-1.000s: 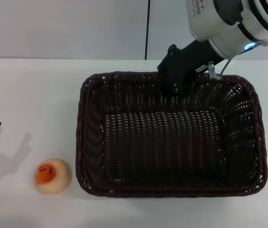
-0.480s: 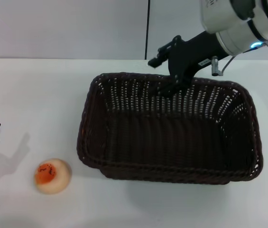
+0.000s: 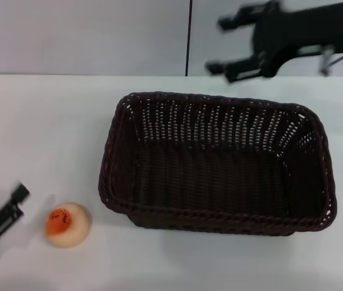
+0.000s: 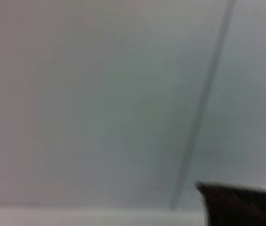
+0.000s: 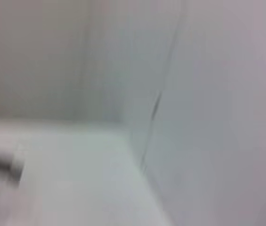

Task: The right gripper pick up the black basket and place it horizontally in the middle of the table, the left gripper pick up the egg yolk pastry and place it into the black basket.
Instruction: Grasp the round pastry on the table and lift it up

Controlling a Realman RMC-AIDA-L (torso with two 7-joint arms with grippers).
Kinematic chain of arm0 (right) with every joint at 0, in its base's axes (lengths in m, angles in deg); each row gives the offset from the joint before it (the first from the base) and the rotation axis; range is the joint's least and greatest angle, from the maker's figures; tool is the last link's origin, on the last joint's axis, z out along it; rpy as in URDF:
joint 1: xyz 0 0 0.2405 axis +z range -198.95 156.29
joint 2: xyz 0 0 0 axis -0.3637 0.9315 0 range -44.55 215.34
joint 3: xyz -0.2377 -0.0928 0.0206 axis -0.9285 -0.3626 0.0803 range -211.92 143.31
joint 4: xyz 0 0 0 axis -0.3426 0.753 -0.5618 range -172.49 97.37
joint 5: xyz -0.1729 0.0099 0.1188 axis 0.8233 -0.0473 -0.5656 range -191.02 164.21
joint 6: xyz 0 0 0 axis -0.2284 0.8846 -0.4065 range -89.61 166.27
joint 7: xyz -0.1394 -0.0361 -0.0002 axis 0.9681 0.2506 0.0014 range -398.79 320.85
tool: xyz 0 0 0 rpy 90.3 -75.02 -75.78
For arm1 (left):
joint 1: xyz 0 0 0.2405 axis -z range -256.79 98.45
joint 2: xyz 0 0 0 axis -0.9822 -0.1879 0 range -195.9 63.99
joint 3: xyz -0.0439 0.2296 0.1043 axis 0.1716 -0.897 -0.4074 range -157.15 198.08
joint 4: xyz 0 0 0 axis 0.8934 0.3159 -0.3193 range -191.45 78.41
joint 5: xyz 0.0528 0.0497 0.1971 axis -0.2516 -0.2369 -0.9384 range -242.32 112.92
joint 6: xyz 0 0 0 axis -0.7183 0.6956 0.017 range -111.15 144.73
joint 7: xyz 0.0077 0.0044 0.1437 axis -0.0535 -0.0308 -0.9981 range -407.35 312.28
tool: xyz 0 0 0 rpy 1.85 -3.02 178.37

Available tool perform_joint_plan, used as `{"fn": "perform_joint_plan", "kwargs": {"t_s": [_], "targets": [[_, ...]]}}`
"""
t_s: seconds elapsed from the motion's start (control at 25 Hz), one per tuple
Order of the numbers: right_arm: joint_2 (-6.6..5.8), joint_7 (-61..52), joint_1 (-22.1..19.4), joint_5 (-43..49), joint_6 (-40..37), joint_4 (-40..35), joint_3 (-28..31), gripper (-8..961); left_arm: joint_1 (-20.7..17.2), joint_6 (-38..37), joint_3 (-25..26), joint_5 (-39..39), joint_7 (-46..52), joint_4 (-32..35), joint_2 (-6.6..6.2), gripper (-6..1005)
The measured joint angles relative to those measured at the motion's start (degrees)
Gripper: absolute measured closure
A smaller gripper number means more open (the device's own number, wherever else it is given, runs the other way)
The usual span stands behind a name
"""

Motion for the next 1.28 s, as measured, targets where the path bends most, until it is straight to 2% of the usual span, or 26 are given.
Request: {"fn": "perform_joint_plan", "kwargs": {"t_s": [0.08,0.12,0.24,0.36,0.48,0.8,1.04,1.28], "targets": [[0.1,1.4,-6.3,-8.5,0.7,-3.3,0.7,166,0.2,-0.2,-6.0,0.0,2.9,3.6,0.05,219],[0.19,2.8,-9.8,-13.2,1.0,-4.1,1.0,156,0.2,-0.2,-6.0,0.0,2.9,3.6,0.05,219],[0.38,10.3,-18.9,-27.5,3.1,-2.1,0.8,156,0.6,0.7,-11.0,0.0,3.3,5.1,0.13,220],[0.48,18.2,-24.6,-39.3,3.4,3.5,0.3,156,1.4,2.3,-13.3,0.0,3.3,5.5,0.2,222],[0.44,22.8,-27.9,-48.9,1.2,11.5,0.4,156,2.5,3.7,-14.5,-0.1,3.6,5.5,0.29,223],[0.29,24.6,-28.0,-51.2,-3.2,21.4,3.3,156,5.2,10.1,-17.9,-1.0,3.8,4.5,0.66,226],[0.22,26.5,-27.6,-51.4,-4.8,26.4,5.7,157,5.4,10.2,-19.3,-1.5,3.8,4.2,0.51,229],[0.2,30.0,-26.4,-51.9,-6.7,32.5,8.2,157,4.6,8.8,-19.3,-1.5,3.4,4.5,0.39,332]]}}
